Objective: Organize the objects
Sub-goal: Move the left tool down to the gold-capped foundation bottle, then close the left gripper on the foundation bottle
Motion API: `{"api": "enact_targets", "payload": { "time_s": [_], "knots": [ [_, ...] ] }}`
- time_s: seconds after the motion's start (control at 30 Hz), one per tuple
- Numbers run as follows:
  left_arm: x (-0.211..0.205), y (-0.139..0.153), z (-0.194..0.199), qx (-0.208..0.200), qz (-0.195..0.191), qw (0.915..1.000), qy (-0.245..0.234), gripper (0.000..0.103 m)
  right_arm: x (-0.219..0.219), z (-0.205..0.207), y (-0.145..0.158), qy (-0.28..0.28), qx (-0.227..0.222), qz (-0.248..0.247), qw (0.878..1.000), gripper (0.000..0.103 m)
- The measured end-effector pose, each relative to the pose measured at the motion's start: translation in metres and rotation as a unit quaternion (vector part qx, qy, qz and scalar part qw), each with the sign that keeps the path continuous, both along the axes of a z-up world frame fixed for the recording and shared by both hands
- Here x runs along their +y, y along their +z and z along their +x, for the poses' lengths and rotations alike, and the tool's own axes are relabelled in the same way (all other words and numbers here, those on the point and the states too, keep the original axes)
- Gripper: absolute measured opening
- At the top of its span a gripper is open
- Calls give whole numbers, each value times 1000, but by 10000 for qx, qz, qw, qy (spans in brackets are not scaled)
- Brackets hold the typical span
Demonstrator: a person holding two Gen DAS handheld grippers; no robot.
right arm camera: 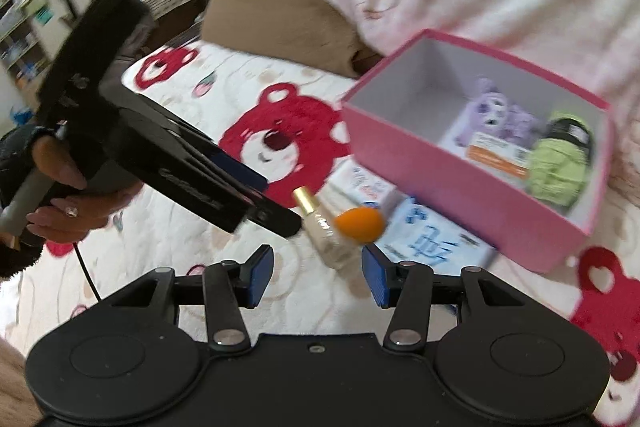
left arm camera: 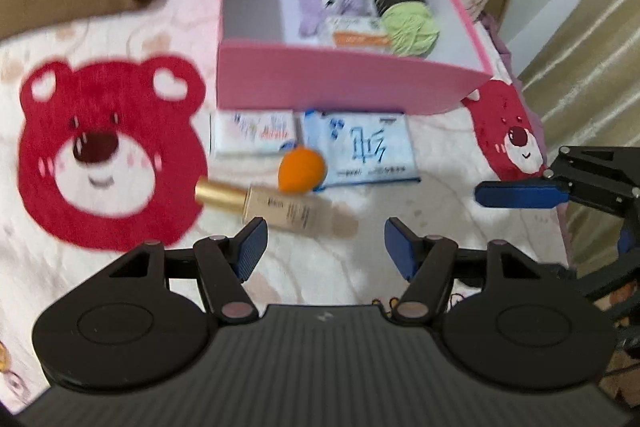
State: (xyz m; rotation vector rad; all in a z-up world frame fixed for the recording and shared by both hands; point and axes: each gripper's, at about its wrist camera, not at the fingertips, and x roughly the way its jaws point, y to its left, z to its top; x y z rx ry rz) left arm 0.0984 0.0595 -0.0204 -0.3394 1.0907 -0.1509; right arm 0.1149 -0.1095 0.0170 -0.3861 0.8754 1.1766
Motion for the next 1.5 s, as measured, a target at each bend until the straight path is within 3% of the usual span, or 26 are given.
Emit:
{"api": "enact_targets", "payload": {
  "time_s": [0.37,0.67,0.83,1.0,1.23,1.3,1.5],
  "knots": [
    [10,-54,0,-269,-291,9977,553,64,43,-4,-72,783,-759,-328,9935,54],
    [14,-94,6,-194,-624,9934,944,59,71,2,-108,1190,-1242,-684,9827,53],
    [12,-105,4,-265,-784,9916,994,46,79,3,-118,1009,-1316,-839,9826,50],
    [16,-110,2,-300,-1069,9865,1200,45,77,4,-119,637,-1191,-806,9876,46],
    [18,-110,-3,-331,-1303,9815,1364,44,69,11,-116,-341,-374,-655,9966,43],
    [19,-111,-5,-269,-1352,9803,1414,44,63,15,-117,-676,96,-573,9960,43],
    [20,-111,-15,-120,-1409,9790,1471,46,43,25,-124,-1380,1817,-385,9729,42]
  ]
}}
